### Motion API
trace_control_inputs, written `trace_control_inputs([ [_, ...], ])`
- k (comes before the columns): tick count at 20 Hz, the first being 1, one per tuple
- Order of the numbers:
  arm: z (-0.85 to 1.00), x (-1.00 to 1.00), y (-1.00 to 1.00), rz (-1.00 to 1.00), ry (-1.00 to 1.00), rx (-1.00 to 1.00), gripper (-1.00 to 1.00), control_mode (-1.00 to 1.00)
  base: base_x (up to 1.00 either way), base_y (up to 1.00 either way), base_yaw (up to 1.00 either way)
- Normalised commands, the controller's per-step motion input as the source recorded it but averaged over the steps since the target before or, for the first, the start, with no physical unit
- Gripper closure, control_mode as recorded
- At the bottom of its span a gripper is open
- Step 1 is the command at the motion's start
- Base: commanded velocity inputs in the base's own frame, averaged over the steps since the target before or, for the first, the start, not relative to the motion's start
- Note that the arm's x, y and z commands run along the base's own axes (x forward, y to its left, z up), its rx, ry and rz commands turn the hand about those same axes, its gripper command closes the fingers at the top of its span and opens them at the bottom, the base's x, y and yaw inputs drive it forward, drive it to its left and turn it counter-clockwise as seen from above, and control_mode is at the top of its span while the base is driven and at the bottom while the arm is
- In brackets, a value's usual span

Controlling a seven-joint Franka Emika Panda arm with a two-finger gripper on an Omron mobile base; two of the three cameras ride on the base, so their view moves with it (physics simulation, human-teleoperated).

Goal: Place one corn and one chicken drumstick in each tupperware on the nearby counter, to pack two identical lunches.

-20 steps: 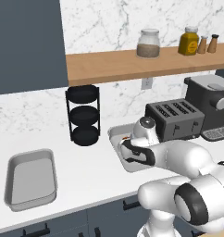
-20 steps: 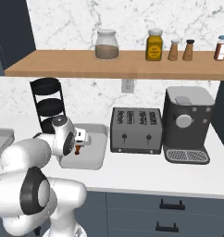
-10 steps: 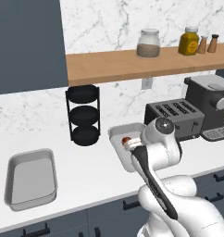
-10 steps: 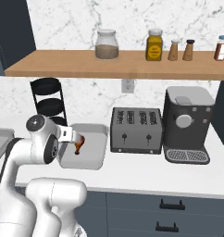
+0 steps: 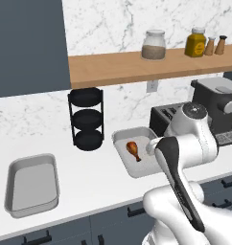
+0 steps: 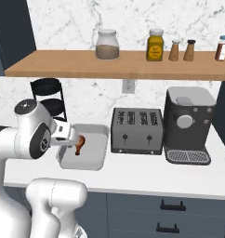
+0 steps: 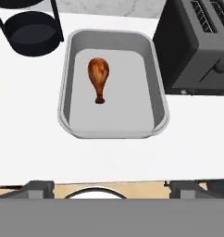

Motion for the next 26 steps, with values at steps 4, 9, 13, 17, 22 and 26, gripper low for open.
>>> trace_control_inputs([
  [4,0.0,0.0,0.0,0.0,0.0,0.0,-1.0,1.0,-0.89,-0.14,0.0],
  [9,0.0,0.0,0.0,0.0,0.0,0.0,-1.0,1.0,-1.0,-0.19,0.0],
  [13,0.0,0.0,0.0,0.0,0.0,0.0,-1.0,1.0,-1.0,-0.76,-0.06],
  [17,0.0,0.0,0.0,0.0,0.0,0.0,-1.0,1.0,-0.78,-1.0,-0.12],
  [22,0.0,0.0,0.0,0.0,0.0,0.0,-1.0,1.0,-0.17,-1.0,-0.11],
  [26,0.0,0.0,0.0,0.0,0.0,0.0,-1.0,1.0,0.01,-1.0,-0.06],
])
